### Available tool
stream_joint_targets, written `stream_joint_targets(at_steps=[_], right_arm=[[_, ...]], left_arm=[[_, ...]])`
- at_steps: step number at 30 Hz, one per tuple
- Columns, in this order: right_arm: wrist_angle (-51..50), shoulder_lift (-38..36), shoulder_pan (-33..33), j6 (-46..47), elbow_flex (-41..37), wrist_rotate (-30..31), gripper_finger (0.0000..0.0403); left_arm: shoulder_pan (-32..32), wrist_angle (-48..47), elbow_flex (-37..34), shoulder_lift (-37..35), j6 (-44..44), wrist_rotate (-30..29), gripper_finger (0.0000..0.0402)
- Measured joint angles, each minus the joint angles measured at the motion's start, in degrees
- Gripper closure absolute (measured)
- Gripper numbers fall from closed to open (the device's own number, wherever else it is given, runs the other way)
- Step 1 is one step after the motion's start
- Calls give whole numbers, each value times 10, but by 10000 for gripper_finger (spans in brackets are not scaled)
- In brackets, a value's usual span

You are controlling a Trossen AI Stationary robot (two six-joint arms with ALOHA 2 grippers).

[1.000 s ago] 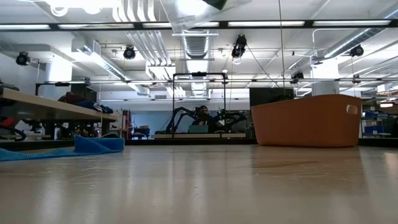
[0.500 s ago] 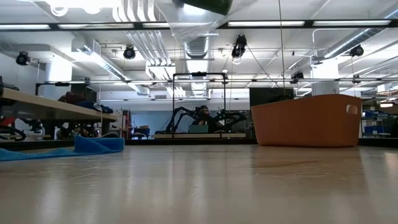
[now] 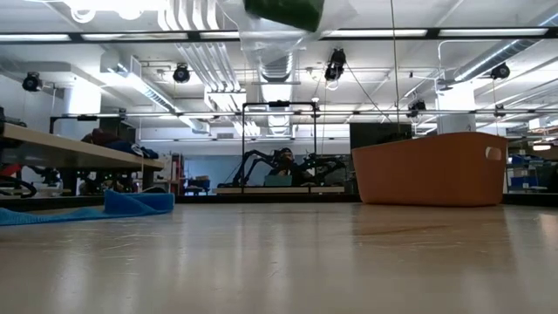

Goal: Roll bandage
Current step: Close the transparent zip bag

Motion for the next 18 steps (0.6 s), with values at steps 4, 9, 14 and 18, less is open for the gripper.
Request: stream_joint_targets(at_steps=[4,9,14,18], right_arm=[[-29,-31,0,-5,0,-1,324],[-50,-52,0,-9,0,0,268],[-50,-52,0,-12,0,22,248],[-46,-42,0,-22,0,36,263]], left_arm=[[0,9,0,-13,-12,-11,392],[0,45,0,-38,-17,-12,397],[0,85,0,-67,-19,-6,400],[0,90,1,-93,-19,-4,401]])
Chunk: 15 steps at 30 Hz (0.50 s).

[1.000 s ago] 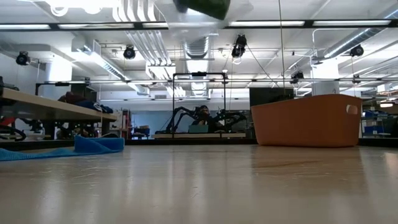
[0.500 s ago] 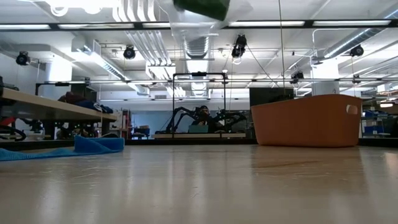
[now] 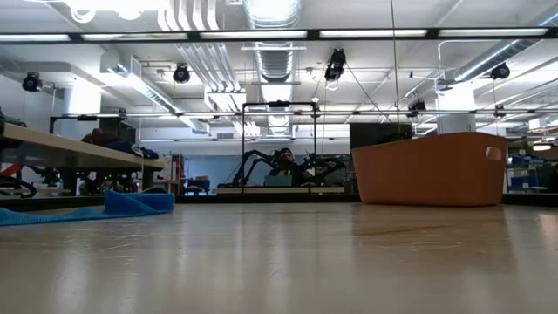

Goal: Roll bandage
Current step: Close the transparent zip bag

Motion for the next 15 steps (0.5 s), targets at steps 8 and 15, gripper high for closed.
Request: stream_joint_targets(at_steps=[8,15], right_arm=[[32,23,0,-26,0,4,353],[33,20,1,2,0,8,397]], left_arm=[[0,-7,0,-41,-9,5,401],[0,-27,0,-71,-10,6,401]])
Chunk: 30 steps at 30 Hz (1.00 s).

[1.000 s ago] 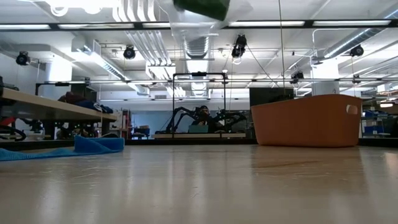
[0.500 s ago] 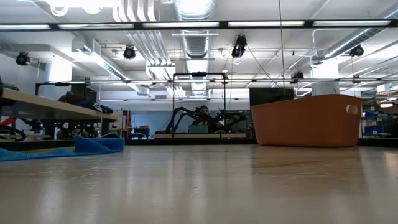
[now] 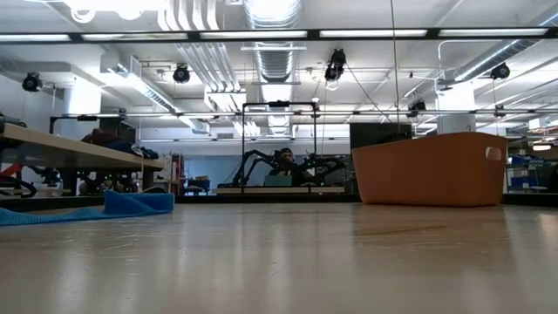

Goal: Roll bandage
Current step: Close the transparent zip bag

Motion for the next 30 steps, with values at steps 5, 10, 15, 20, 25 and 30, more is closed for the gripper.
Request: stream_joint_targets(at_steps=[5,10,15,20,25,30], right_arm=[[10,-11,7,6,0,-4,397],[21,-19,15,10,3,-13,346],[90,-27,15,16,10,-19,280],[100,-20,15,8,9,-18,241],[116,-8,15,14,9,-17,232],[121,2,13,32,9,-15,244]], left_arm=[[0,-10,0,-4,0,0,401],[0,-19,0,-7,-12,0,401],[0,-19,0,-6,-15,0,401],[0,-19,0,-8,-16,1,401],[0,-19,0,-11,-11,3,401],[0,-20,0,-10,-10,4,401]])
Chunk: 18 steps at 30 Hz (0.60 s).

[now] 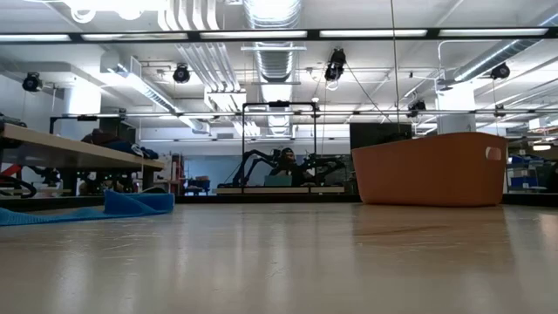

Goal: Roll bandage
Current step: Close the transparent zip bag

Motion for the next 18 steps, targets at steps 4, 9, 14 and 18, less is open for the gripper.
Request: stream_joint_targets(at_steps=[4,9,14,18], right_arm=[[4,6,-2,-3,0,0,272],[3,16,-4,-30,-2,5,333],[1,14,-3,-31,-2,21,395],[-1,11,-3,-32,-2,26,399]], left_arm=[[0,0,0,0,0,0,401],[0,1,0,-3,0,0,401],[0,0,0,-15,14,0,401],[0,1,0,-23,36,0,401]])
